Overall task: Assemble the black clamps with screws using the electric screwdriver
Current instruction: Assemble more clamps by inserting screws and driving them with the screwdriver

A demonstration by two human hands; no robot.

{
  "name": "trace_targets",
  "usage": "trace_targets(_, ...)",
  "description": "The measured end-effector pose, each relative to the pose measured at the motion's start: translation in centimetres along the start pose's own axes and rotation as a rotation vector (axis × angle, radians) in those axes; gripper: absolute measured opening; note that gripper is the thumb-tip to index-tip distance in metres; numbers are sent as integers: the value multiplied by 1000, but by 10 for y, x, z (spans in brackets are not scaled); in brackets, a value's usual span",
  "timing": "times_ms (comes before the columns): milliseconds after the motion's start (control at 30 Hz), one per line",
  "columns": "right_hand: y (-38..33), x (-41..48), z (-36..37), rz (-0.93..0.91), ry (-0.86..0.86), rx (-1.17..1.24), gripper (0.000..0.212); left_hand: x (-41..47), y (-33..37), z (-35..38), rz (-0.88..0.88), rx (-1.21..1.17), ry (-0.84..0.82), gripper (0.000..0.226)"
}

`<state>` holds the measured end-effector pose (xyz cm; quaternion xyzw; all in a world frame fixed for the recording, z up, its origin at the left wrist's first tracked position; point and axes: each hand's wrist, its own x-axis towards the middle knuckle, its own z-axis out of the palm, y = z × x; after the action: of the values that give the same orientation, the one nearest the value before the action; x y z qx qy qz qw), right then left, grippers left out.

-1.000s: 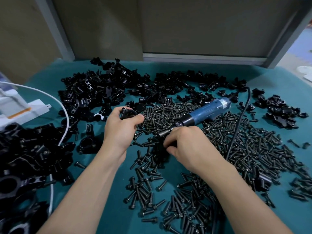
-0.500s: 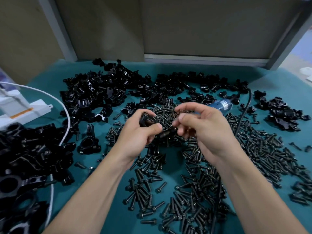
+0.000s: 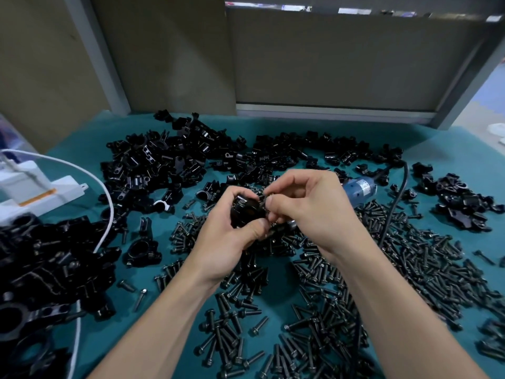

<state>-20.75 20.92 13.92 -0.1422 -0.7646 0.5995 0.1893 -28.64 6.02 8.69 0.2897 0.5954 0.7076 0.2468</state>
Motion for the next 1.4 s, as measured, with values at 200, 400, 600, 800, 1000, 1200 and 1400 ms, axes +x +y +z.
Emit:
trace_targets(200,4,1,0,8,-37,-190,18,0,4,-3,28,-36,-1,27)
trace_targets(400,8,2,-1,29,-3,-13,16,3,4,-6,55,-5,25,29)
trace_targets(600,10,0,2,10,69,78,16,4,4,-8,83,23,51,33)
trace_targets(800,9,1,4,-6,62,-46,15,5,3,-7,92,49,11,34)
trace_targets(1000,4,-1,2,-28,70,-368,21,4,2,-8,128,117,-3,34)
trace_targets(1200,-2,-2,-1,20,-42,-571,60,4,2,-8,149,227,-16,37)
trace_targets(1400,-7,0,-10,-33,-123,-582,11,4,2,-7,91,197,-20,34)
